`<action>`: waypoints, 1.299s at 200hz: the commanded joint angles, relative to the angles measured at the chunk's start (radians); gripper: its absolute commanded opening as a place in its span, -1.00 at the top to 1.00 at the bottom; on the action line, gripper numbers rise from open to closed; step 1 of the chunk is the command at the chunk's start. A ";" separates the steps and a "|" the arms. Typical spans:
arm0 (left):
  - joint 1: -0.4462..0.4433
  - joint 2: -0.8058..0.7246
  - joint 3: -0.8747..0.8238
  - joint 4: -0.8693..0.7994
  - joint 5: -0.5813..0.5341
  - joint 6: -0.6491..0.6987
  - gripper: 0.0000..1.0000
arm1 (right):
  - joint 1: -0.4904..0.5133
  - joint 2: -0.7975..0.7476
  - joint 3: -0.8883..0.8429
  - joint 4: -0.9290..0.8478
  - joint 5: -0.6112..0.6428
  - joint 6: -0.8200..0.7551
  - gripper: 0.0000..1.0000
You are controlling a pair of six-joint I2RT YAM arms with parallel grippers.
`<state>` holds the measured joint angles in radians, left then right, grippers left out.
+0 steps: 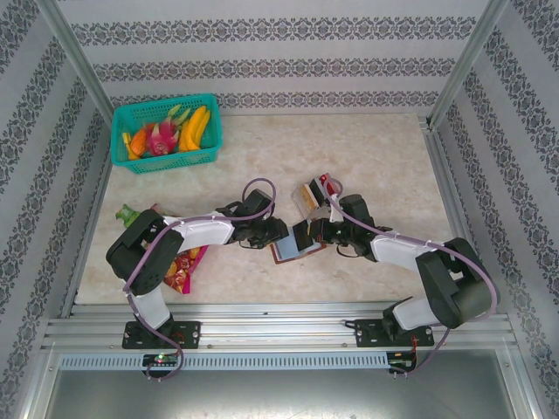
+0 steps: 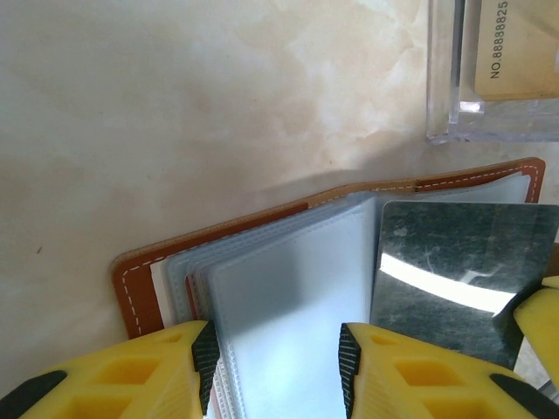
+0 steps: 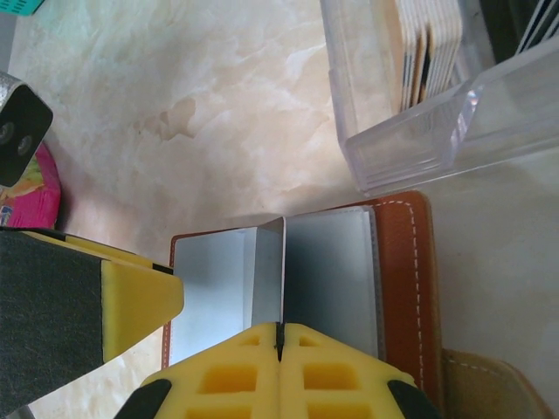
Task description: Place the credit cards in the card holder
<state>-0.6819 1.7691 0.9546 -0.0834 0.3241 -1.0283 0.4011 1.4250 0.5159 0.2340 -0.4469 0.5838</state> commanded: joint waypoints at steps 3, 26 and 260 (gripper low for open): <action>-0.015 0.007 -0.014 -0.084 -0.032 0.001 0.09 | -0.005 -0.027 0.012 0.020 -0.005 -0.038 1.00; -0.016 0.007 -0.014 -0.084 -0.032 0.001 0.09 | -0.008 -0.038 0.000 0.022 0.003 -0.044 1.00; -0.015 0.017 -0.008 -0.074 -0.027 -0.006 0.10 | 0.066 0.110 0.013 0.052 -0.066 0.034 0.93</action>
<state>-0.6819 1.7691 0.9550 -0.0902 0.3195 -1.0286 0.4393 1.5299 0.5304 0.2733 -0.5167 0.5858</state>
